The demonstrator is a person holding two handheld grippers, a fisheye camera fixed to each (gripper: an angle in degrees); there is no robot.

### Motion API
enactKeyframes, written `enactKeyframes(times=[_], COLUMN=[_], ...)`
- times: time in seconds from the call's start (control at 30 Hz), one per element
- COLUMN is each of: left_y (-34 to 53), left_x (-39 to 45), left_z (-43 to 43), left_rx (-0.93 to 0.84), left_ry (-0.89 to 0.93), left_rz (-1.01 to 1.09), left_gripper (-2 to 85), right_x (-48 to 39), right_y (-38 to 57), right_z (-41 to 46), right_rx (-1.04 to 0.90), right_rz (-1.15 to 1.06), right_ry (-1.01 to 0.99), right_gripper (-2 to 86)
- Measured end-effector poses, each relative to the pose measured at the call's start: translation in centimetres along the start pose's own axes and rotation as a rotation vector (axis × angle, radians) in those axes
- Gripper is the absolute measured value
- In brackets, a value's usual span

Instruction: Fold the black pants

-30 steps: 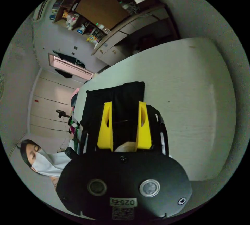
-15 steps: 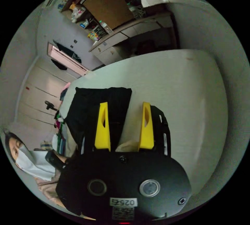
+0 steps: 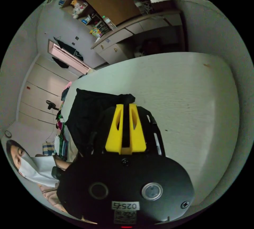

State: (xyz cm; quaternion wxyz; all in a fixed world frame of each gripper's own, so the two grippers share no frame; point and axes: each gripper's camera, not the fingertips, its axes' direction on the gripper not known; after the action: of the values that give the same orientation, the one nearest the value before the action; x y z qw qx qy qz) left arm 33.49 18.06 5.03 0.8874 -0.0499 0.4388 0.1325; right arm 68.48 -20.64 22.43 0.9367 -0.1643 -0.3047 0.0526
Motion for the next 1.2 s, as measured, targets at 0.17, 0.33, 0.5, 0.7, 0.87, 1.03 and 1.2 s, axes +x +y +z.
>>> enactKeyframes(times=[0.17, 0.33, 0.5, 0.7, 0.87, 1.03, 1.2], left_y=[1.4, 1.3, -2.8, -6.6, -6.8, -6.3, -4.7], left_x=[-0.8, -1.3, -6.5, -16.6, -28.5, -38.9, -46.6], left_z=[-3.6, -5.4, -16.0, -30.1, -35.1, -36.8, -36.0], left_rx=[0.023, -0.030, 0.120, 0.348, 0.405, 0.427, 0.342], left_ry=[0.130, 0.200, 0.360, 0.383, 0.313, 0.177, 0.073], left_rz=[-0.005, -0.035, -0.032, -0.085, -0.323, -0.513, -0.676], left_gripper=[-1.7, -1.7, -1.6, -1.6, -1.6, -1.6, -1.5], right_x=[2.4, 6.6, 5.4, -5.3, -12.6, -15.8, -17.7], right_y=[3.1, 7.2, 8.9, 2.8, -5.4, -11.0, -13.3], right_z=[-4.2, -4.8, -7.1, -4.1, 5.2, 16.9, 23.9], right_rx=[0.101, 0.086, 0.246, 0.243, 0.111, -0.039, -0.155], right_rz=[0.088, 0.269, 0.196, 0.022, 0.026, 0.080, 0.070], right_ry=[-0.150, -0.107, -0.567, -0.827, -0.737, -0.607, -0.556], right_gripper=[2.3, 1.8, 1.8, 2.4, 2.7, 2.5, 2.8])
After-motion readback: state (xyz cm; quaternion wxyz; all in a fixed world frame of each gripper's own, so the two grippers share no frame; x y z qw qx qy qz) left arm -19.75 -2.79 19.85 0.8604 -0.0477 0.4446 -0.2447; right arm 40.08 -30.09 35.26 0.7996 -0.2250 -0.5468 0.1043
